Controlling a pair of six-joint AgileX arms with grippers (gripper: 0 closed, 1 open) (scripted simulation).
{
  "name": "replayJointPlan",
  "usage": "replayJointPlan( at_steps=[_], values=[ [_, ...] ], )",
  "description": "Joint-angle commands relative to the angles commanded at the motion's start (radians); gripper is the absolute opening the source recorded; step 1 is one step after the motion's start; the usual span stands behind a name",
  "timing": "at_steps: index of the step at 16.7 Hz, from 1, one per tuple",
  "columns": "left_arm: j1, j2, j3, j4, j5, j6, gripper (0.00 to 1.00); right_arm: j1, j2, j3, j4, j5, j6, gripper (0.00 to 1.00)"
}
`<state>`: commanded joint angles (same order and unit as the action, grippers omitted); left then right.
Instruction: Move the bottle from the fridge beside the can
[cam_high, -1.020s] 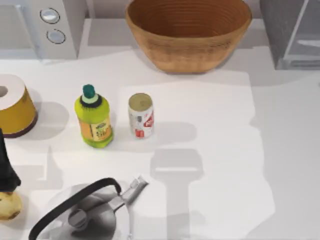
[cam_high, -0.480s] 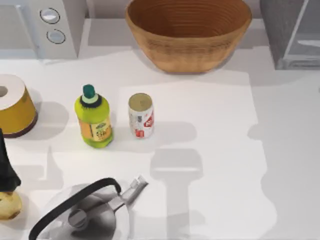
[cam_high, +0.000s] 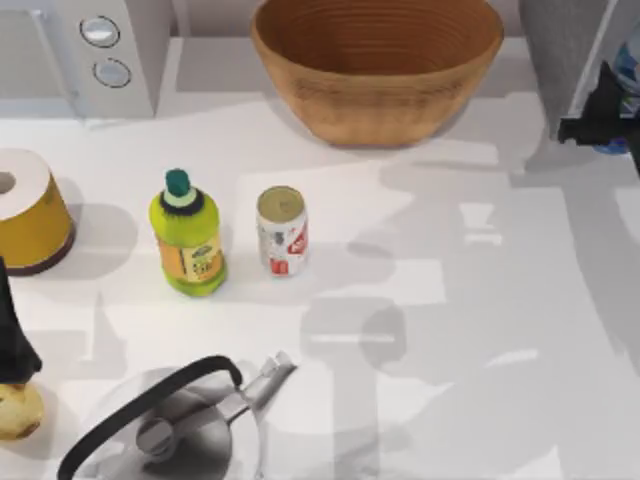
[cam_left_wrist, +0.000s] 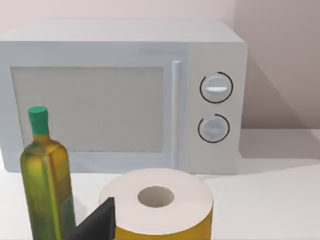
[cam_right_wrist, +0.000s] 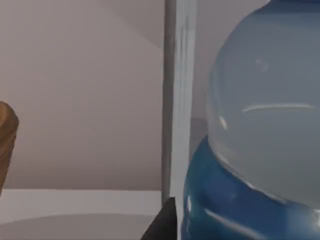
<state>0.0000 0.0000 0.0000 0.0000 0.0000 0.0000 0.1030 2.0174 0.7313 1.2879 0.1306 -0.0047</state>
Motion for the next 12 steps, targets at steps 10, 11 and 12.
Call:
replayJointPlan(
  at_steps=[10,11,12],
  values=[
    [0.0,0.0,0.0,0.0,0.0,0.0,1.0,0.622,0.111,-0.045,0.153,0.612,-0.002,0.0],
    [0.0,0.0,0.0,0.0,0.0,0.0,1.0,0.632,0.111,-0.047,0.156,0.622,-0.002,0.0],
    [0.0,0.0,0.0,0.0,0.0,0.0,1.0,0.633,0.111,-0.047,0.156,0.622,-0.002,0.0]
  ],
)
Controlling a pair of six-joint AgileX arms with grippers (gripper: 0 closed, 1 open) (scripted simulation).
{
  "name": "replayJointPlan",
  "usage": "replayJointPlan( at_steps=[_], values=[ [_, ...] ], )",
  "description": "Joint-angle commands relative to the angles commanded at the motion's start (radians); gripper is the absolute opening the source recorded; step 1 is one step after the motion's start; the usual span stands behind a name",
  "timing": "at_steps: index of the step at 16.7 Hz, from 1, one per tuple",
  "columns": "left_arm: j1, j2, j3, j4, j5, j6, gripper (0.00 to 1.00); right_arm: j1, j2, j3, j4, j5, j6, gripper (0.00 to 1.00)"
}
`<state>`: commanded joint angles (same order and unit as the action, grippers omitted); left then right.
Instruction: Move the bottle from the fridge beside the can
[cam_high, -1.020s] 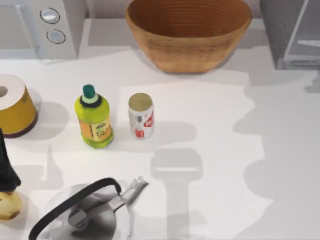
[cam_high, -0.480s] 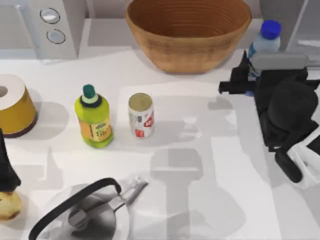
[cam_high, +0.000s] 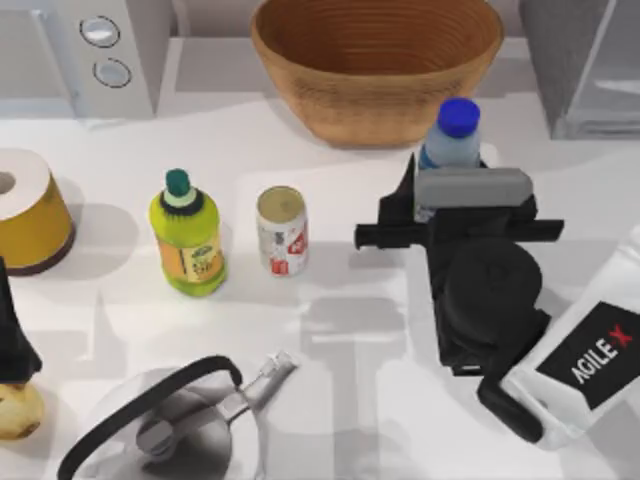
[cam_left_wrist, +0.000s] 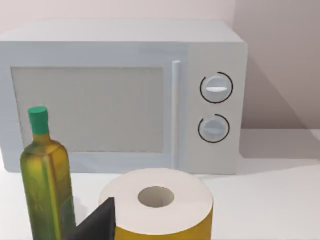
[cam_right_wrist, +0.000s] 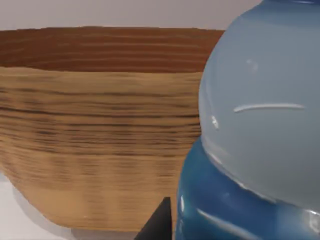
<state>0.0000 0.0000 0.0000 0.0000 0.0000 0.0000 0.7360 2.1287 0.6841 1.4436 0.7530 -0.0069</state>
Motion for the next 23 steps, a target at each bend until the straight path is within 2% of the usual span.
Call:
replayJointPlan(
  at_steps=[9,22,23],
  values=[
    [0.0,0.0,0.0,0.0,0.0,0.0,1.0,0.0,0.0,0.0,0.0,0.0,0.0,0.0],
    [0.0,0.0,0.0,0.0,0.0,0.0,1.0,0.0,0.0,0.0,0.0,0.0,0.0,0.98],
    [0.0,0.0,0.0,0.0,0.0,0.0,1.0,0.0,0.0,0.0,0.0,0.0,0.0,1.0]
  ],
)
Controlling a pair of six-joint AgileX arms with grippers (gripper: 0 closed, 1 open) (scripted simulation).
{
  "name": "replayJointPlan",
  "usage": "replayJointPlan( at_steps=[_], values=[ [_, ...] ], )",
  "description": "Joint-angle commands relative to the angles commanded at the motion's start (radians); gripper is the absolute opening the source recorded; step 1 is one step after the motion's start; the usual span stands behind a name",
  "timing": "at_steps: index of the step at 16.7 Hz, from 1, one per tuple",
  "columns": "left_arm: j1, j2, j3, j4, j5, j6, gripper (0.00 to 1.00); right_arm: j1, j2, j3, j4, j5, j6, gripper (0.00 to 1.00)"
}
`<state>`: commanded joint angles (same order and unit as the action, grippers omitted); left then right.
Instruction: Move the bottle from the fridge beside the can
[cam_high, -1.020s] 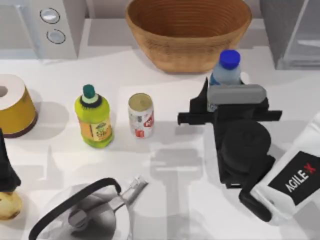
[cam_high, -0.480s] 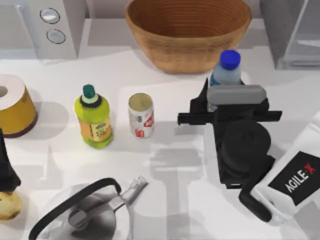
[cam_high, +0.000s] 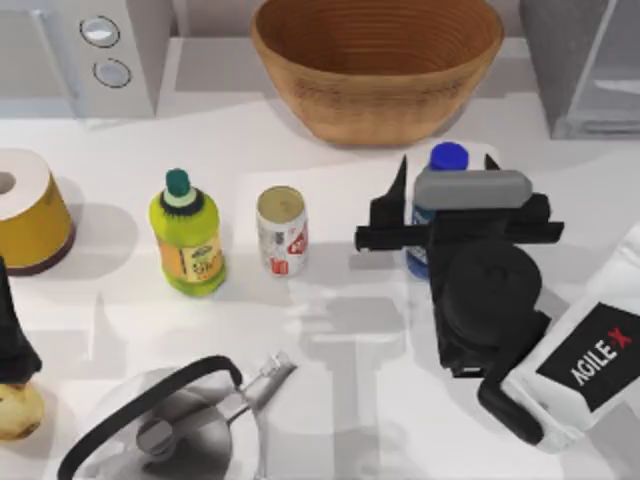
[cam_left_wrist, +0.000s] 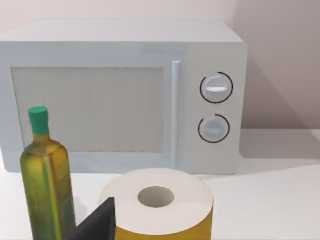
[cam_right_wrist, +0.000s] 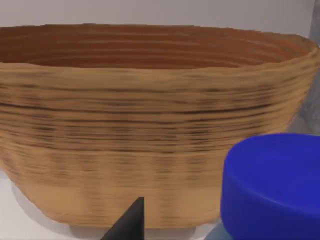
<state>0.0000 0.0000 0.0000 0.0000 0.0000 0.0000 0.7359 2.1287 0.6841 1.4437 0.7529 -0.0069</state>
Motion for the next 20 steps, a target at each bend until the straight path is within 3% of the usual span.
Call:
replayJointPlan(
  at_steps=[20],
  values=[
    [0.0,0.0,0.0,0.0,0.0,0.0,1.0,0.061,-0.04,-0.088,0.049,0.061,0.0,1.0]
  ],
)
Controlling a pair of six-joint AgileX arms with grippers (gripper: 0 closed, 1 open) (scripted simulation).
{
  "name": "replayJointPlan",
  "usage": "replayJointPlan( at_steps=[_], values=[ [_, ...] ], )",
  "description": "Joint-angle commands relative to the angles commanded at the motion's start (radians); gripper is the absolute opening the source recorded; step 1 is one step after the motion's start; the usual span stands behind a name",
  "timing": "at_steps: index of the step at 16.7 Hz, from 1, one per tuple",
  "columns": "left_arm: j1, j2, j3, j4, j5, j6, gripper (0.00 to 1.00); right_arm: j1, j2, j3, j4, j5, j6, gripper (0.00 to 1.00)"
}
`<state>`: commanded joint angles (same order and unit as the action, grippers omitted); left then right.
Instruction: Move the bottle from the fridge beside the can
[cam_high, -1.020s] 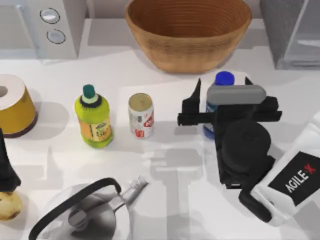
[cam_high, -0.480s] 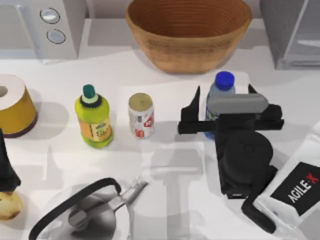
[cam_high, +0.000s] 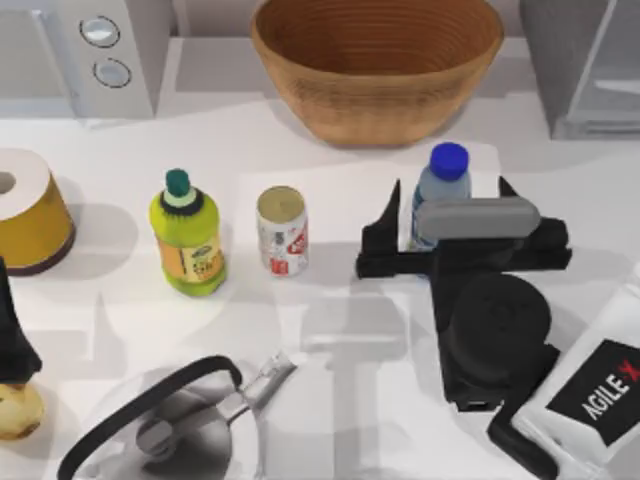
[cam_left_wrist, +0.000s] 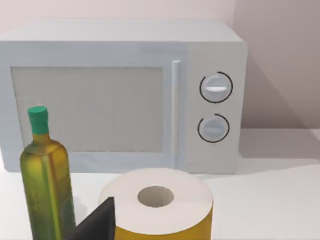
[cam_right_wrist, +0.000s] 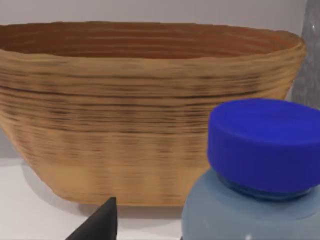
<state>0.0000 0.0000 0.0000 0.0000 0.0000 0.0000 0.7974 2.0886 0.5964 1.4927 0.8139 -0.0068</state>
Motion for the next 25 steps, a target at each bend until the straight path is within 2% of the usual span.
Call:
replayJointPlan(
  at_steps=[4,8,19,25],
  values=[
    [0.0,0.0,0.0,0.0,0.0,0.0,1.0,-0.035,-0.145,-0.014,-0.063,-0.07,-0.005,1.0],
    [0.0,0.0,0.0,0.0,0.0,0.0,1.0,-0.135,-0.447,-0.064,-0.231,-0.2,-0.011,1.0],
    [0.0,0.0,0.0,0.0,0.0,0.0,1.0,-0.565,-1.527,-0.384,-1.039,-0.623,-0.004,1.0],
    [0.0,0.0,0.0,0.0,0.0,0.0,1.0,-0.745,-1.967,-0.548,-1.388,-0.775,0.005,1.0]
  ],
)
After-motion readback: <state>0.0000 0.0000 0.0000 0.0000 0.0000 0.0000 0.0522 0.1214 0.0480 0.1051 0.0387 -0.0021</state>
